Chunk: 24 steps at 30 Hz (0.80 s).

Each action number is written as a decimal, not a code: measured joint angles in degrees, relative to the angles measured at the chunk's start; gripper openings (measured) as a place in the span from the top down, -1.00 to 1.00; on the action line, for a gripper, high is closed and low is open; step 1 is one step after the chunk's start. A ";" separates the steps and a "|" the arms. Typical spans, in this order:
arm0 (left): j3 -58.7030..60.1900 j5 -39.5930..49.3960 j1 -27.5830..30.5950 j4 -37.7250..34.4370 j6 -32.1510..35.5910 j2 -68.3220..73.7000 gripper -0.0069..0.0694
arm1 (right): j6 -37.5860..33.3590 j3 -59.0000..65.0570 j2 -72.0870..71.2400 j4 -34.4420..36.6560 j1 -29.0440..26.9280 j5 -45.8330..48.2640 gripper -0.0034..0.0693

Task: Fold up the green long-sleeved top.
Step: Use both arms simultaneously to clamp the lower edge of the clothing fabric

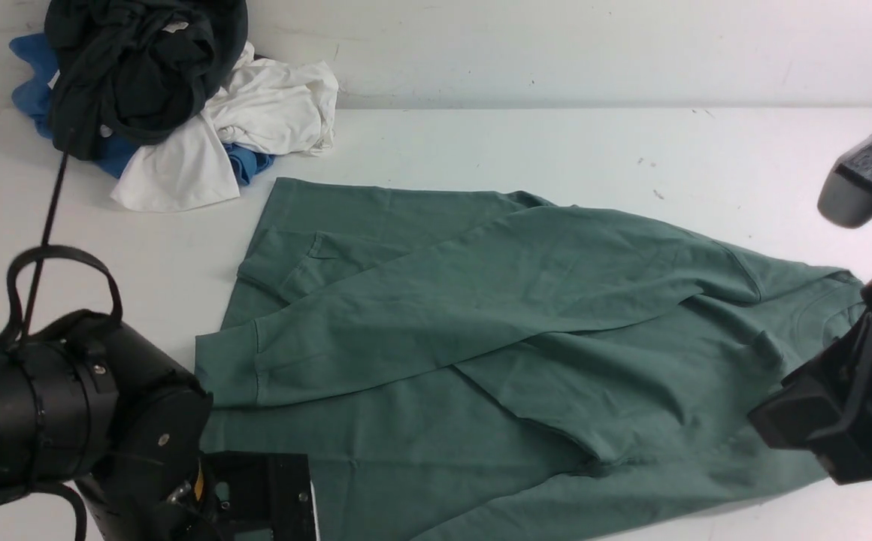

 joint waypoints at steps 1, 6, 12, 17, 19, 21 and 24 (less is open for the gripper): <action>0.12 -0.56 0.00 0.08 0.00 0.12 -0.32 | 0.00 0.00 0.00 0.00 0.00 0.00 0.18; 0.52 -3.61 1.02 0.28 0.21 4.82 -0.32 | 0.00 0.00 -0.19 0.05 0.00 0.00 0.18; -0.03 -2.73 2.30 1.69 0.26 5.68 0.00 | 0.00 0.00 -0.19 0.43 0.00 0.00 0.18; 0.43 -2.12 2.37 3.88 0.13 4.49 0.68 | -1.14 0.00 -0.19 0.38 0.00 0.00 0.18; 0.70 -1.68 2.42 4.15 -0.11 3.76 0.77 | -3.32 0.00 -0.19 0.43 0.00 0.00 0.18; 0.81 0.63 2.44 4.25 -2.17 1.90 0.80 | -6.88 0.00 -0.19 0.43 0.00 0.00 0.18; 0.81 3.95 2.49 4.25 -5.56 -1.07 0.81 | -9.29 0.31 -0.19 0.43 0.00 -0.06 0.12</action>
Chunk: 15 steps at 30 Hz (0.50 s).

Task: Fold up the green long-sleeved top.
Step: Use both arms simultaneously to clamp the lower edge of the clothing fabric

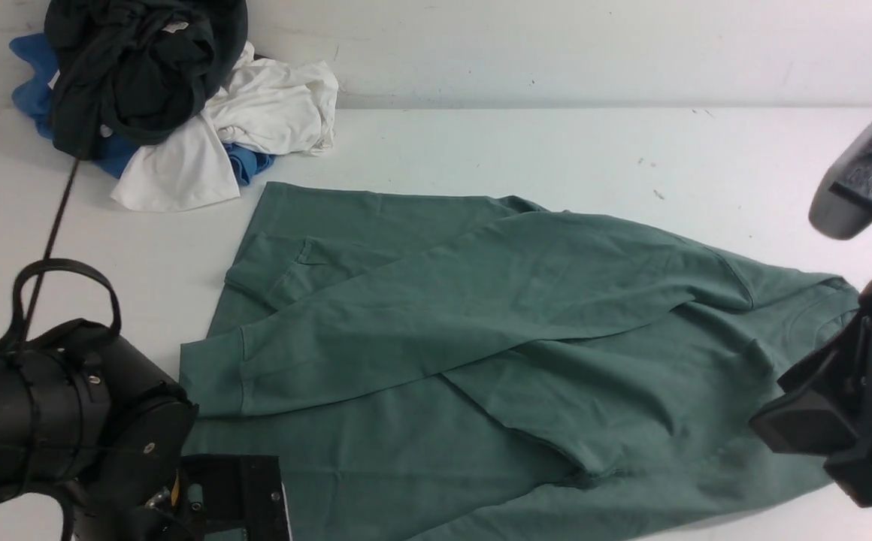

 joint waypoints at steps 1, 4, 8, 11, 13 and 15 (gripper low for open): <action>0.00 1.08 0.05 0.00 -0.56 -1.00 0.81 | -0.56 0.41 0.00 -0.06 0.00 -0.13 0.09; 0.18 3.14 0.09 0.00 -1.24 -4.02 0.81 | -2.85 3.57 0.00 -1.72 0.00 -0.35 -0.10; 0.18 3.86 0.20 0.00 -1.64 -7.11 0.81 | -4.95 10.67 0.07 -8.17 0.00 -2.62 -0.39; 0.18 3.94 0.20 0.00 -1.79 -8.54 0.81 | -5.11 15.56 1.33 -13.06 0.00 -5.96 -0.52; 0.18 3.94 0.20 -0.27 -2.09 -9.78 0.81 | -4.91 20.13 4.42 -15.65 -0.12 -10.81 -0.58; 0.29 3.94 0.20 -0.85 -2.37 -10.36 0.81 | -4.72 21.83 7.73 -15.66 -0.66 -14.94 -0.59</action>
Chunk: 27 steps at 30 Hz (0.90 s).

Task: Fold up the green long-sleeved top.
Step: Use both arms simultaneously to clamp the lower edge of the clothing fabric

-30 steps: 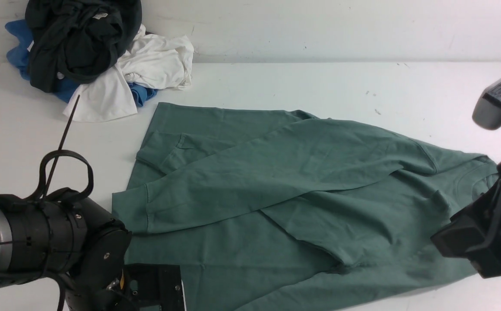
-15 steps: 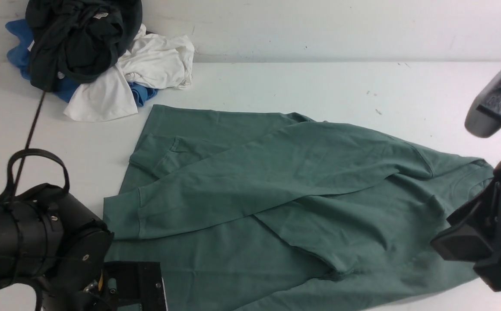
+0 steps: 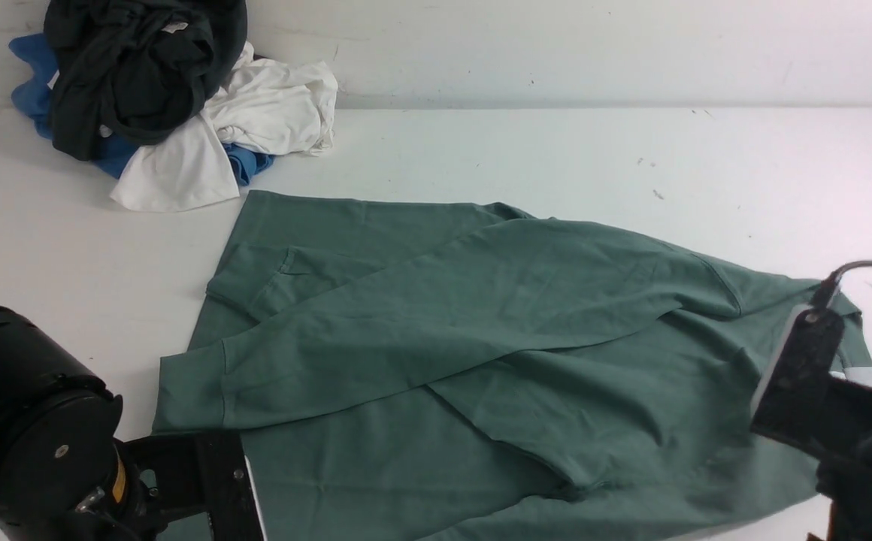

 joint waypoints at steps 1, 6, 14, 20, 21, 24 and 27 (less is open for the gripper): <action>0.02 0.00 0.00 -0.25 -0.05 -0.15 0.81 | 0.06 0.15 1.48 -0.12 -0.32 -1.65 -0.59; 0.07 0.00 0.00 -1.08 -0.07 -0.20 0.80 | 0.10 -0.52 10.67 -1.97 -2.13 -9.99 -0.59; 0.07 0.00 0.00 -1.28 -0.13 -0.20 0.80 | 0.30 -4.37 22.16 -6.05 -2.57 -14.16 -0.53; 0.07 0.00 0.00 0.73 -2.28 -0.20 0.80 | 0.73 -5.09 23.01 -7.20 -2.57 -14.21 0.07; 0.07 0.00 0.00 1.22 -2.86 -0.20 0.80 | 0.73 -5.09 23.01 -7.20 -2.57 -14.09 0.24; 0.07 -0.05 0.00 2.81 -4.50 -0.20 0.80 | 0.92 -5.09 23.01 -7.20 -2.57 -13.46 0.65; 0.07 -0.12 0.00 4.41 -6.64 -0.80 0.80 | 0.96 -5.15 22.45 -6.20 -2.57 -11.62 0.87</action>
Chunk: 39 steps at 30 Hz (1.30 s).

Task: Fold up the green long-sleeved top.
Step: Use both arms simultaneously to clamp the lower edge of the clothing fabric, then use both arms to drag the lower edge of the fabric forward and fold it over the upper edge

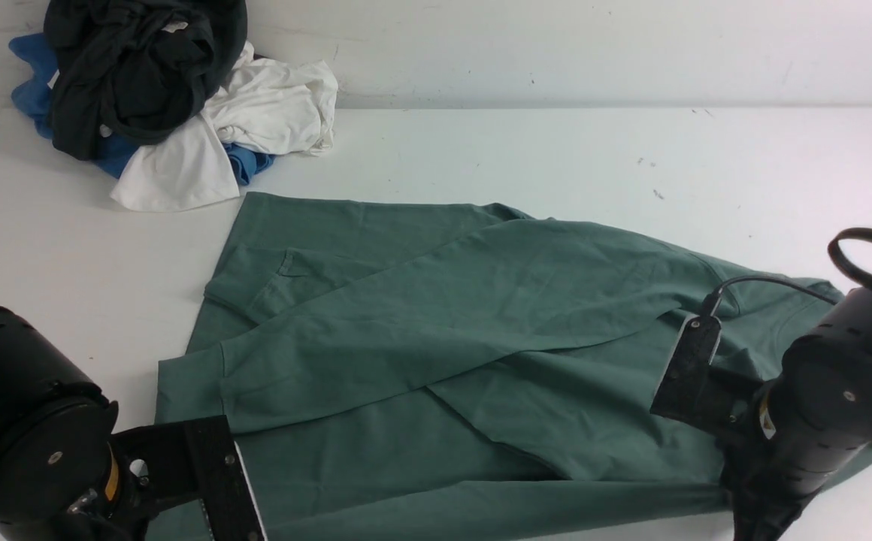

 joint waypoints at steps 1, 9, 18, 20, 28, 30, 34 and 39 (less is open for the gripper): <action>0.00 0.12 0.00 0.57 -0.78 -0.65 0.80 | -0.07 0.00 -0.79 0.70 0.00 1.16 0.88; -5.67 3.13 3.26 5.30 -2.01 -7.92 0.78 | -6.64 -5.07 -13.22 4.40 -1.46 13.27 0.88; -22.62 1.11 12.90 6.76 5.76 -0.90 0.77 | -14.31 -23.87 -7.90 10.06 -10.80 21.59 0.88; -27.44 0.34 13.73 6.65 7.01 3.05 0.77 | -15.00 -28.50 -4.67 10.85 -11.77 23.00 0.88; -43.56 1.73 15.02 3.54 6.62 17.50 0.77 | -15.28 -43.27 6.13 14.85 -12.82 25.32 0.88; -43.88 3.04 15.02 0.43 6.58 18.53 0.77 | -15.28 -44.24 7.14 16.21 -12.82 25.32 0.88; -41.52 7.49 14.96 -11.33 8.31 20.25 0.77 | -15.45 -44.52 7.82 17.44 -12.82 25.75 0.88; -37.11 7.95 15.63 -13.59 6.47 22.90 0.64 | -15.64 -44.54 7.82 18.98 -12.82 25.81 0.88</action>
